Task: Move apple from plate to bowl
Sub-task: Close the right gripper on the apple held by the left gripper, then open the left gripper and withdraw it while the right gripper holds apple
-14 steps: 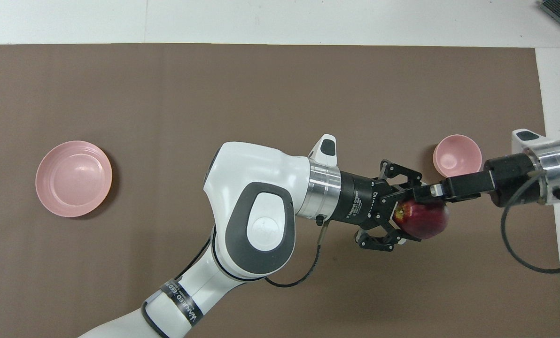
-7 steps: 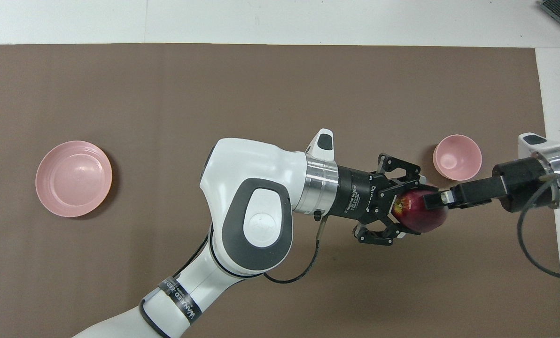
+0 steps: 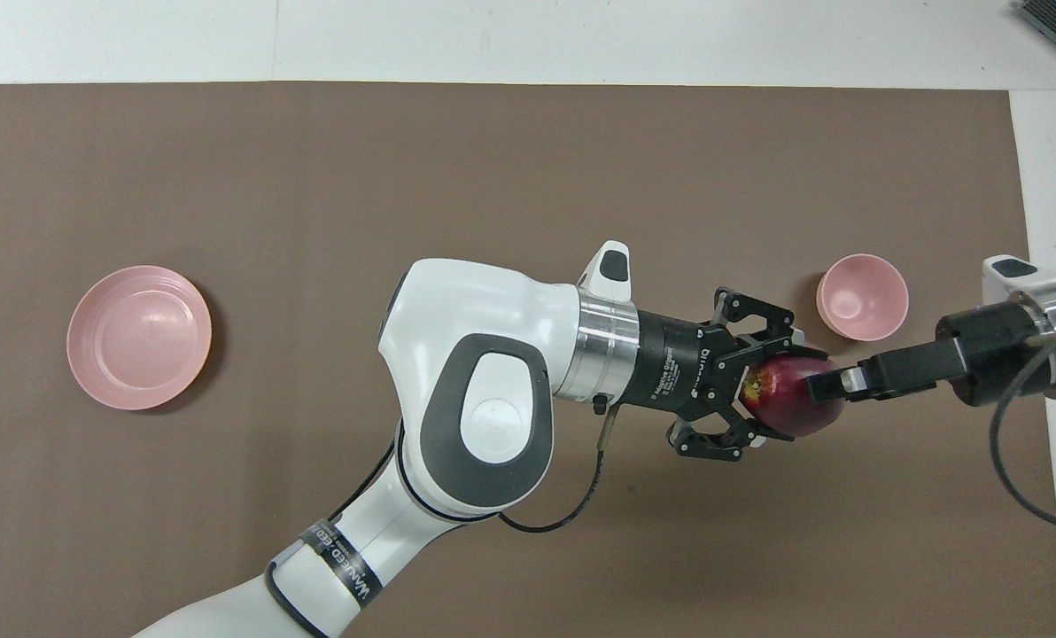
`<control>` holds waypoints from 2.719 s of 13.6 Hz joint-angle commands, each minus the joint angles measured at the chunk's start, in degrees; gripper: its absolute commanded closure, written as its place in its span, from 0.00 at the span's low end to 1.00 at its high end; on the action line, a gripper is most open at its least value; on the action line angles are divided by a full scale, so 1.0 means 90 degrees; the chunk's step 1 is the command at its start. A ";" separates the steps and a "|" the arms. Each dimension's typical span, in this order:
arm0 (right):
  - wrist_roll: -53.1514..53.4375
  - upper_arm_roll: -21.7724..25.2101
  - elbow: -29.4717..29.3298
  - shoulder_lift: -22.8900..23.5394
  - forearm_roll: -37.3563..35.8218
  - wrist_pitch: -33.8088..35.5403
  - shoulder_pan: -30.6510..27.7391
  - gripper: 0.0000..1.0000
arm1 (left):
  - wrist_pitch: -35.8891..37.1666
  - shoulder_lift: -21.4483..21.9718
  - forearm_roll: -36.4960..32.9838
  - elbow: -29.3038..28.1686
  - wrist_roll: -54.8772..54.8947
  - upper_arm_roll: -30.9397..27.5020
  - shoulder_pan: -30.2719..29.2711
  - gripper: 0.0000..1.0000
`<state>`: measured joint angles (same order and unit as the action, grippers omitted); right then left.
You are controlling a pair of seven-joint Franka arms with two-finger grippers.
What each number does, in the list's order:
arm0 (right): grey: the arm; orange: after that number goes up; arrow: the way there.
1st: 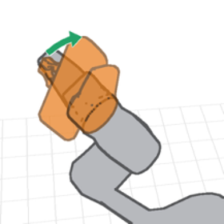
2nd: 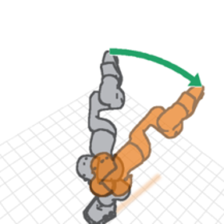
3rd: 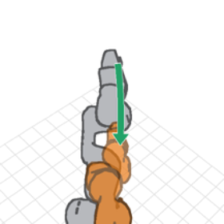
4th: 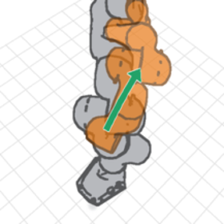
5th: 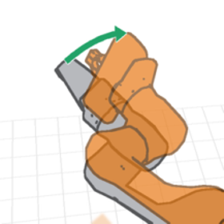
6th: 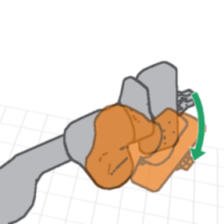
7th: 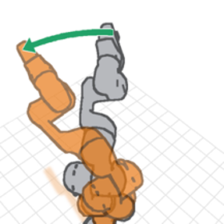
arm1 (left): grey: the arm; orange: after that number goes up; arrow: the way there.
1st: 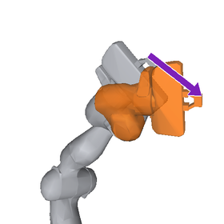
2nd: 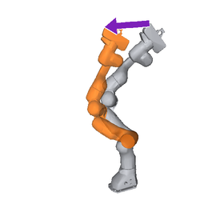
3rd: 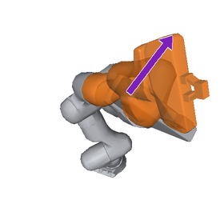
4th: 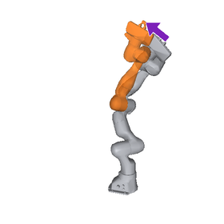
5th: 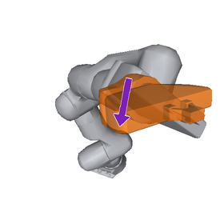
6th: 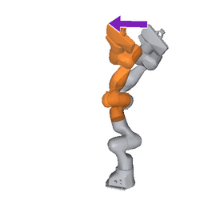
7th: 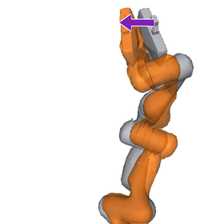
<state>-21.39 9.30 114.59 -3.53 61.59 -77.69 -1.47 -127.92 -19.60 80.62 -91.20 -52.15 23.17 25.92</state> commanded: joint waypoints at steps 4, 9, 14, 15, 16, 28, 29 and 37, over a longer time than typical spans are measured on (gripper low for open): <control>0.0178 -0.0076 0.0071 -0.0106 -0.0261 0.0029 0.0056 1.00 | 0.0024 -0.0059 0.0163 0.0123 0.0101 -0.0006 0.0040 1.00; 0.0364 -0.0076 -0.0066 -0.0018 -0.0261 -0.0050 0.0193 1.00 | 0.0053 -0.0058 0.0193 0.0113 0.0101 0.0033 0.0040 1.00; 0.0374 -0.0067 -0.0076 -0.0009 -0.0271 -0.0050 0.0183 1.00 | -0.0064 -0.0029 0.0144 0.0104 0.0101 0.0033 0.0070 0.01; 0.0374 -0.0067 -0.0076 -0.0009 -0.0271 -0.0050 0.0183 1.00 | -0.0054 -0.0020 0.0134 0.0104 0.0101 0.0033 0.0060 0.00; 0.0374 -0.0067 -0.0085 -0.0009 -0.0271 -0.0050 0.0183 1.00 | -0.0054 -0.0020 0.0124 0.0094 0.0101 0.0033 0.0031 0.00; -0.0064 -0.0057 -0.0670 0.0371 -0.1302 -0.0059 0.0066 1.00 | 0.2092 0.0078 -0.1727 -0.0121 0.0003 -0.0045 -0.1354 0.00; -0.0133 -0.0057 -0.0836 0.0488 -0.1673 -0.0127 0.0056 1.00 | 0.2375 0.0078 -0.2321 -0.0073 0.0013 -0.0055 -0.1472 0.00; -0.0573 -0.0115 -0.1267 0.1007 -0.4475 -0.2000 0.0290 1.00 | 0.3187 0.0107 -0.4231 -0.0121 0.0081 -0.0055 -0.2780 0.00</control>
<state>-25.37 8.87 104.89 4.57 26.75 -93.21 0.42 -101.24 -19.62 44.08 -91.45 -51.74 22.32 3.78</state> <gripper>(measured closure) 0.150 0.000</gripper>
